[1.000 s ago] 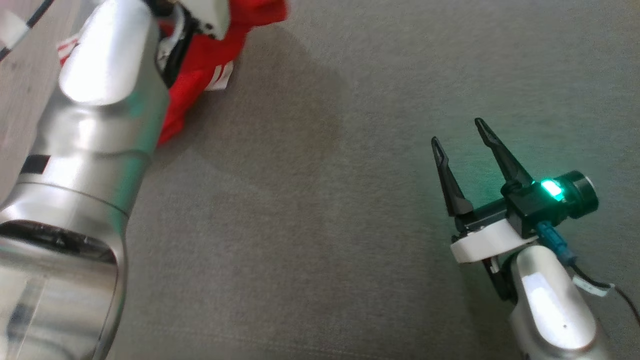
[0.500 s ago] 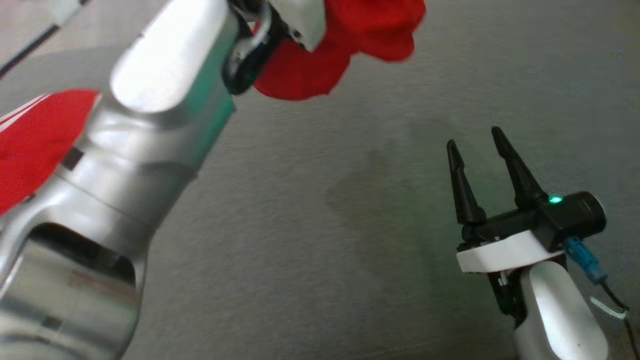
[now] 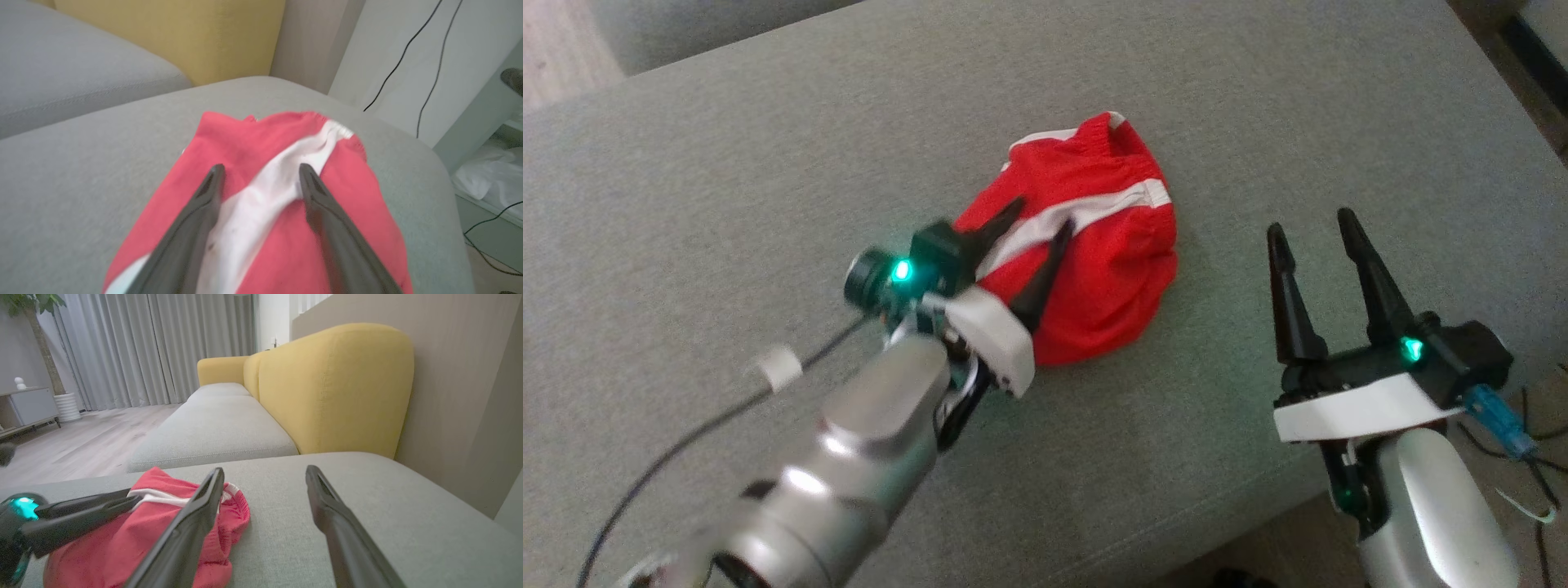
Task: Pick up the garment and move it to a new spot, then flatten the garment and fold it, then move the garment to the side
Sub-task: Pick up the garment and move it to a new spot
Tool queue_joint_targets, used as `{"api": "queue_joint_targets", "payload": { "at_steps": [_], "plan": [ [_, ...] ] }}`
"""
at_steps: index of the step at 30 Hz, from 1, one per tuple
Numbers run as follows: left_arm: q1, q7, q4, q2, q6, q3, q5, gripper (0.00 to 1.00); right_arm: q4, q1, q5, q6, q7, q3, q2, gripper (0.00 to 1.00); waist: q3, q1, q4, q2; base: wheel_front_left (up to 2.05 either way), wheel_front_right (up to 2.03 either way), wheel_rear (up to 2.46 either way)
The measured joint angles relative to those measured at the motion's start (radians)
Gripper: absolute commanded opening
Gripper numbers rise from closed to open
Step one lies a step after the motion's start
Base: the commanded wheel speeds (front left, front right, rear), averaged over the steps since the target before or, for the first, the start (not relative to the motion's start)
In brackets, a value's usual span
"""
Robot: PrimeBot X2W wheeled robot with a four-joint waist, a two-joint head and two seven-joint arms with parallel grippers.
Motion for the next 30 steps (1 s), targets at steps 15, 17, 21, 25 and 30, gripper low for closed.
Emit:
{"api": "queue_joint_targets", "payload": {
  "at_steps": [15, 17, 21, 25, 30],
  "plan": [
    [0.694, -0.022, -0.573, 0.003, 0.199, 0.566, 0.338, 1.0, 0.07, 0.209, -0.027, 0.0, 0.003, -0.132, 0.01, 1.0, -0.155, -0.0007, 0.242, 0.0, 0.0, 0.0, 0.0],
    [0.747, -0.022, -0.647, 0.004, 0.199, 0.638, 0.391, 1.0, 0.07, 0.232, -0.039, 0.0, 0.003, -0.128, 0.01, 1.0, -0.187, -0.0005, 0.275, 0.0, 0.0, 0.0, 0.0],
    [0.854, -0.025, -0.731, 0.005, 0.193, 0.719, 0.48, 1.0, 0.071, 0.258, -0.069, 0.0, 0.004, -0.122, 0.011, 1.0, -0.251, -0.0006, 0.323, 0.0001, 0.0, 0.0, 0.0],
    [0.973, -0.025, -0.754, 0.005, 0.189, 0.748, 0.515, 1.0, 0.07, 0.289, -0.121, 0.0, 0.004, -0.103, 0.011, 1.0, -0.299, -0.0006, 0.351, 0.0001, 0.0, 0.0, 0.0],
    [1.008, -0.025, -0.785, 0.005, 0.193, 0.768, 0.504, 1.0, 0.067, 0.307, -0.117, 0.0, 0.004, -0.099, 0.012, 1.0, -0.316, -0.0006, 0.362, 0.0001, 0.0, 0.0, 0.0]
  ]
}}
